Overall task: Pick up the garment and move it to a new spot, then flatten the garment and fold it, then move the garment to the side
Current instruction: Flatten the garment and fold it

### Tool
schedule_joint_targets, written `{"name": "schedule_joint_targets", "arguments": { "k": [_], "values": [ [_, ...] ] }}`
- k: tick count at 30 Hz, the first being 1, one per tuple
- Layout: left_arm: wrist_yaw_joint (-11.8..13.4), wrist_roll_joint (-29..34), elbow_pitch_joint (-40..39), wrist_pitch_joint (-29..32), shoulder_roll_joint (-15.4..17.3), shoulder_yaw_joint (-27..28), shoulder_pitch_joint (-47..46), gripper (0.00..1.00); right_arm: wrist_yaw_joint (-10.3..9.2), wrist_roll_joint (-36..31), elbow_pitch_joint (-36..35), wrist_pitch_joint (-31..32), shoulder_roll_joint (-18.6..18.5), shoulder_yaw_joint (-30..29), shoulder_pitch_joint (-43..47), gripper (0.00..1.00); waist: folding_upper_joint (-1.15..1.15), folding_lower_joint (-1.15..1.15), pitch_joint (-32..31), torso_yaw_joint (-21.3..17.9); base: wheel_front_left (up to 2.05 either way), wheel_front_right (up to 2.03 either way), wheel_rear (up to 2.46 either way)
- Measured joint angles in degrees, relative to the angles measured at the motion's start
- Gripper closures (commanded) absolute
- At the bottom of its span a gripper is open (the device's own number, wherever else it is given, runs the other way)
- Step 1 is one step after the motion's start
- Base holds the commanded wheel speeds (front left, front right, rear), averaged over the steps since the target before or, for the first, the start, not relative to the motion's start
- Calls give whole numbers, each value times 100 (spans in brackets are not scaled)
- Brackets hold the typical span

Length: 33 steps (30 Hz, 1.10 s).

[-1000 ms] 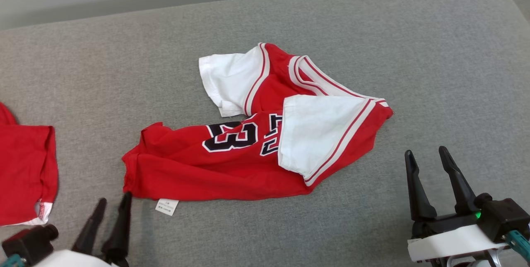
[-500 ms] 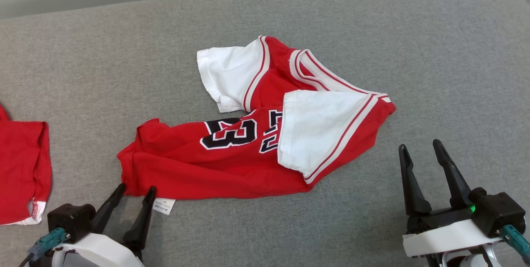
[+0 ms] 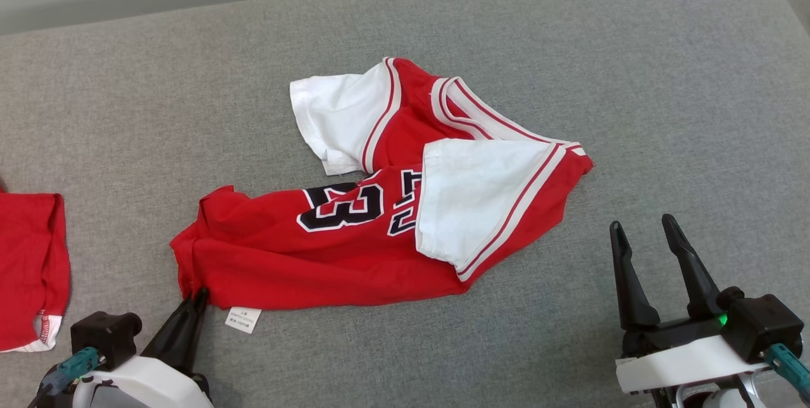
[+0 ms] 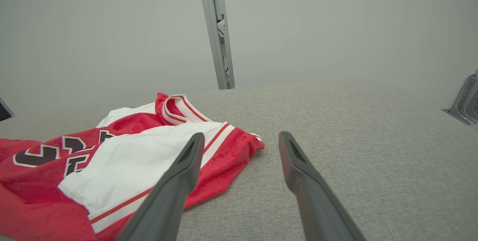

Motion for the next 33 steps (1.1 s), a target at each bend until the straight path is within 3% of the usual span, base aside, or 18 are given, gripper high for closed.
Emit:
{"name": "schedule_joint_targets", "arguments": {
  "k": [5,13,14,18,21,27,33],
  "values": [
    [-142,-361,-389,48,-4,123,113,100,0,-2,18,0,2,-53,77,0,0,0,-125,32,0,0,0],
    [-573,-1646,-2593,308,422,546,1141,100,0,-21,33,-1,1,-115,277,0,0,0,-364,282,0,0,0],
    [-573,-1646,-2593,308,422,546,1141,100,0,-21,33,-1,1,-115,277,0,0,0,-364,282,0,0,0],
    [-1077,-2470,-3686,454,561,653,1558,100,0,-21,32,-1,2,-78,286,0,0,0,-449,440,0,0,0],
    [-1270,-2878,-4040,495,684,791,1738,100,0,-21,24,0,2,-41,285,0,0,0,-462,527,0,0,0],
    [-1244,-3086,-3605,918,761,721,1425,100,0,-63,38,0,0,5,199,0,0,0,-291,589,0,0,0],
    [-1057,-3149,-2370,1262,303,625,355,100,0,-69,36,-1,0,68,35,0,0,0,-23,502,0,0,0]
  ]
}}
